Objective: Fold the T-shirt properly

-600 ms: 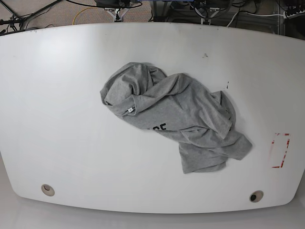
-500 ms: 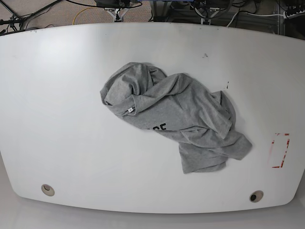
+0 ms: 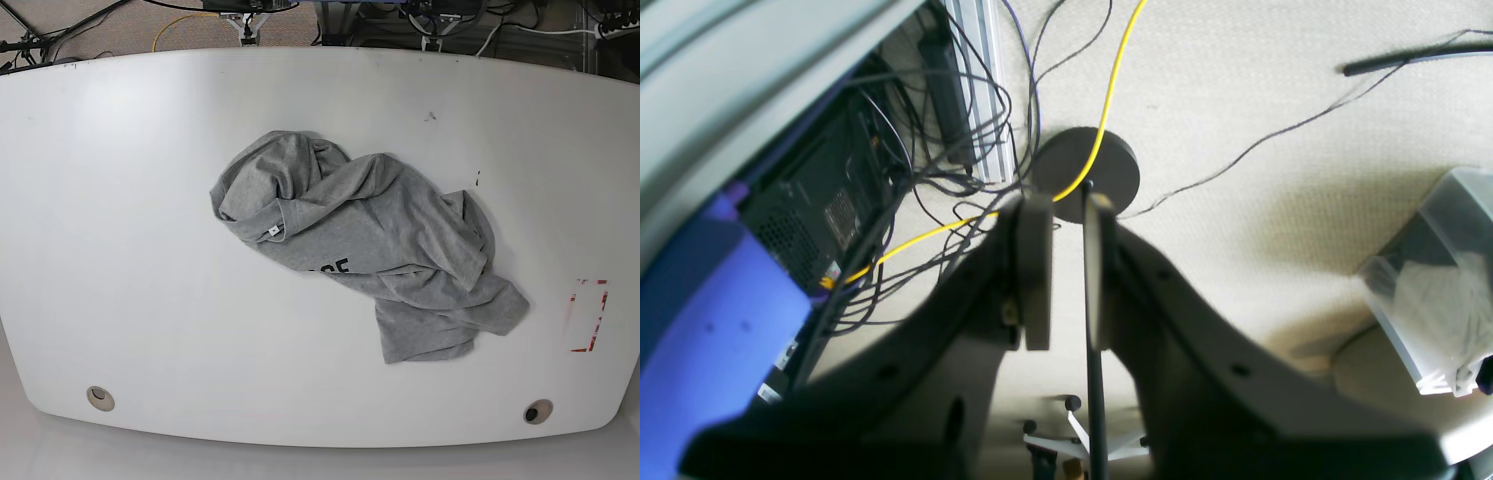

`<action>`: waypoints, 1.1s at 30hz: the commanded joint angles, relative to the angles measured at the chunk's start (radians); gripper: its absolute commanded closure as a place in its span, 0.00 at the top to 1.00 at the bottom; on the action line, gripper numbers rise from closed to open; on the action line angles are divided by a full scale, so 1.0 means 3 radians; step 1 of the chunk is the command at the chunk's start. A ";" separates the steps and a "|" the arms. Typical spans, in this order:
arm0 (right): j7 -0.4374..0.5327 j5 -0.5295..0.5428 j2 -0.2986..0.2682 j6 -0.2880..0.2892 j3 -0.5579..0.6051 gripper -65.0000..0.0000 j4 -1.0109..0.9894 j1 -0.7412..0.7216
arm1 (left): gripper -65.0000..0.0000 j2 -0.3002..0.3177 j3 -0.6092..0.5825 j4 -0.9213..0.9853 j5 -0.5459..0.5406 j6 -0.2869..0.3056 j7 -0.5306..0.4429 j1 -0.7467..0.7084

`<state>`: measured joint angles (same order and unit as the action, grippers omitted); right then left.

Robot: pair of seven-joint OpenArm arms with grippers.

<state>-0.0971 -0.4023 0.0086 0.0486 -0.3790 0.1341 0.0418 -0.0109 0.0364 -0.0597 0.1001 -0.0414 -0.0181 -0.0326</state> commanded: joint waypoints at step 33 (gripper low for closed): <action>0.0071 0.0071 -0.0005 0.0007 0.0017 0.12 0.0006 0.0024 | 0.47 0.0026 0.0005 -0.0006 -0.0006 0.0052 -0.0166 -0.0046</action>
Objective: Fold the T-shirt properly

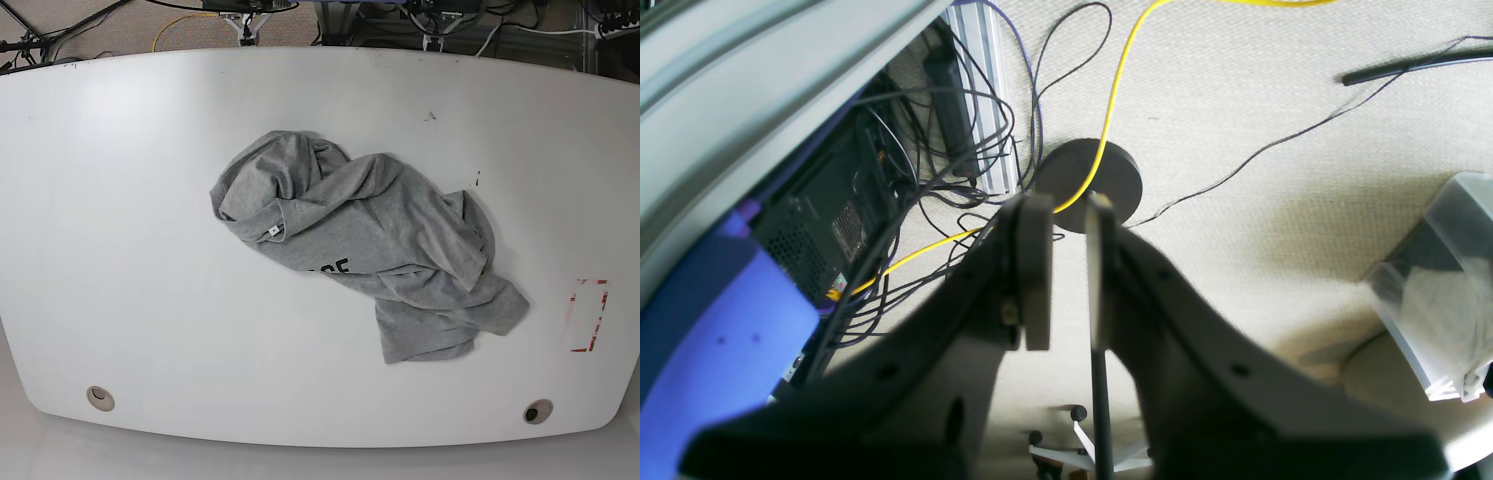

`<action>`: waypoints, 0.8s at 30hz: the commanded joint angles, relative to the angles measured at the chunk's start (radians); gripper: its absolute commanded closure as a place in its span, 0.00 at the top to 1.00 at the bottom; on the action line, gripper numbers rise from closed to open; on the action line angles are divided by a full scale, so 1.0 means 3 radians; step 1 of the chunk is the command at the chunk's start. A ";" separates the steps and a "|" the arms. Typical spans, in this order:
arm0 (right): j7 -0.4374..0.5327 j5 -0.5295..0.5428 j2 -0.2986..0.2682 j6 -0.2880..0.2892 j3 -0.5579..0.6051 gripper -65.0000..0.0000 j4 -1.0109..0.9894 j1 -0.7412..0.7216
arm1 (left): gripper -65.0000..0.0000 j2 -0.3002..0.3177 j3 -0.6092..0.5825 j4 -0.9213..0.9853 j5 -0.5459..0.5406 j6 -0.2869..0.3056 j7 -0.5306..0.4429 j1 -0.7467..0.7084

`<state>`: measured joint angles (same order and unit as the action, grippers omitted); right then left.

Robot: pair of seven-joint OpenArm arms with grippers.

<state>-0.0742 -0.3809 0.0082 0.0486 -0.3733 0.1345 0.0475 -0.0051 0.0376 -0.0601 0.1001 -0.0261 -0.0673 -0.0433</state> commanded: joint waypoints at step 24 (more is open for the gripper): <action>-0.0005 0.0012 0.0006 0.0018 0.0013 0.12 -0.0029 0.0024 | 0.48 0.0018 0.0001 0.0001 -0.0016 -0.0015 -0.0003 -0.0032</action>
